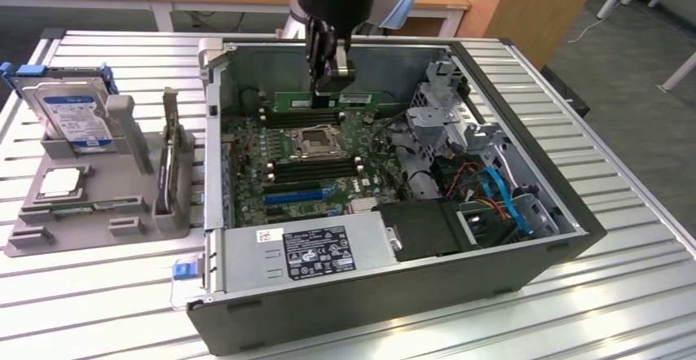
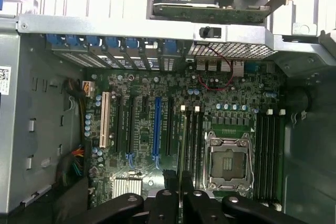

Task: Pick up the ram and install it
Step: 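Pick up the ram and move it above insertion slot, then insert the ram into the slot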

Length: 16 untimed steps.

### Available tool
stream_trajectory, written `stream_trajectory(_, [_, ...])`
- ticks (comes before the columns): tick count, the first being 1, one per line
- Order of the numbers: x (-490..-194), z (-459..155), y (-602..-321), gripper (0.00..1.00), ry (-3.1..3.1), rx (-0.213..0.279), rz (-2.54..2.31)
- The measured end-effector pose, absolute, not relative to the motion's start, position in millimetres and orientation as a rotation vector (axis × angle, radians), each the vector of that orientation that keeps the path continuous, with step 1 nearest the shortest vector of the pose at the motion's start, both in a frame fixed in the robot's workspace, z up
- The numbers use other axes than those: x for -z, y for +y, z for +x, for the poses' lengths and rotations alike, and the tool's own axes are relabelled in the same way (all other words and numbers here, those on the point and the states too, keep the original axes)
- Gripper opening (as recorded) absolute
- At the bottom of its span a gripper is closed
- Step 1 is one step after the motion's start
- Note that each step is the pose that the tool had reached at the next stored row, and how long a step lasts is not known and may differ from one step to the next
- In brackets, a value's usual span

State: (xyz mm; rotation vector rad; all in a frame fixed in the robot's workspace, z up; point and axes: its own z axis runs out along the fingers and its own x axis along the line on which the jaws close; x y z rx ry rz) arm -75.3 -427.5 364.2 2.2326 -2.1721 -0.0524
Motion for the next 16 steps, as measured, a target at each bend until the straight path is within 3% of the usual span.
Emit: stream_trajectory(16, [-357.6,-75.4,-424.0,0.14,-2.165,0.035,2.224])
